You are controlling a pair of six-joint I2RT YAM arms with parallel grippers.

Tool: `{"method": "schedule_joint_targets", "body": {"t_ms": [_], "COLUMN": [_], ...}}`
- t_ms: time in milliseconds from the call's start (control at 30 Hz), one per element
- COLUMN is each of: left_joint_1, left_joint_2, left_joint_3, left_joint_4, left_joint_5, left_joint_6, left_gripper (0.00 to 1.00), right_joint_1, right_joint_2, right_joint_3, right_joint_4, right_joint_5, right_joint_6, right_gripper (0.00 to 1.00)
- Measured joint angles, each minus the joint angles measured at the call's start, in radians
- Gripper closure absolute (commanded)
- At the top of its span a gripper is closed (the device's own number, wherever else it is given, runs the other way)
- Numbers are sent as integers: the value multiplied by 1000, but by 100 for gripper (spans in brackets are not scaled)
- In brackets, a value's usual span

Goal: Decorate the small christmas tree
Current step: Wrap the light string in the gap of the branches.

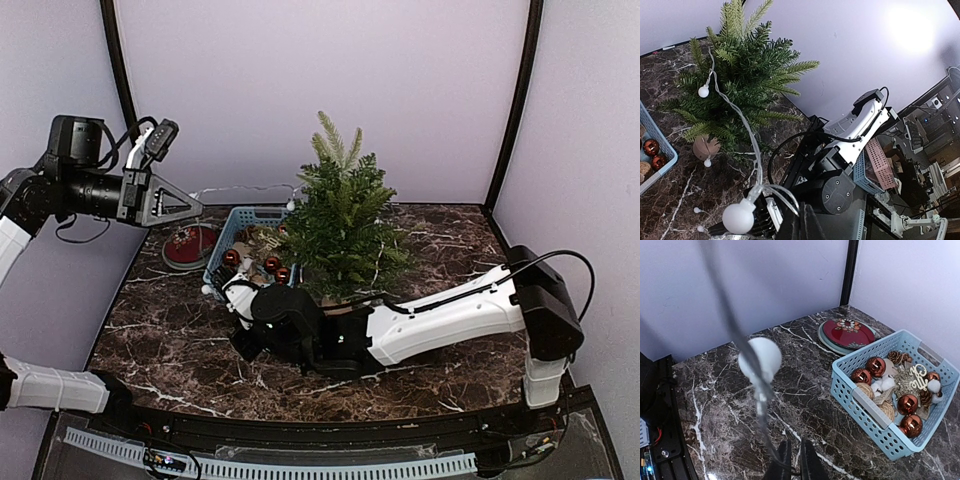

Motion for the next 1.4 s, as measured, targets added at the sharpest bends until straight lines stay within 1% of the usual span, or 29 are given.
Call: {"method": "schedule_joint_targets", "body": {"t_ms": [100,200,367,600,667,800,1033,1167,1267,1300,1400], "left_joint_1": [0,0,0,0,0,0,-13,-69,-128,-145,-186], "left_joint_2": [-14,-31,-46,-33,-21,3,39,55,71,79,105], "left_joint_3": [-13,-41,-92,-147,-151,-152,-152,-152,-152,-152,-152], "left_joint_4": [19,47,95,132,137,146,147,163,190,198,224], "left_joint_5": [-11,-40,-116,-221,-230,-204,-114,-94,-124,-137,-171], "left_joint_6": [-12,-30,-73,-111,-116,-119,-118,-122,-127,-131,-146], "left_gripper": [100,100,100,100,100,100,100,100,100,100,100], "right_joint_1": [0,3,24,135,161,201,209,209,212,212,216], "right_joint_2": [-6,-50,-196,-409,-453,-548,-736,-827,-859,-863,-867], "right_joint_3": [-4,-45,-153,-246,-261,-298,-317,-315,-298,-296,-249], "right_joint_4": [11,14,-4,-67,-89,-148,-312,-425,-537,-546,-653], "right_joint_5": [-2,-14,-51,-57,-44,15,181,282,362,369,430], "right_joint_6": [-3,6,49,148,175,230,321,364,392,394,423], "right_gripper": [100,100,100,100,100,100,100,100,100,100,100]}}
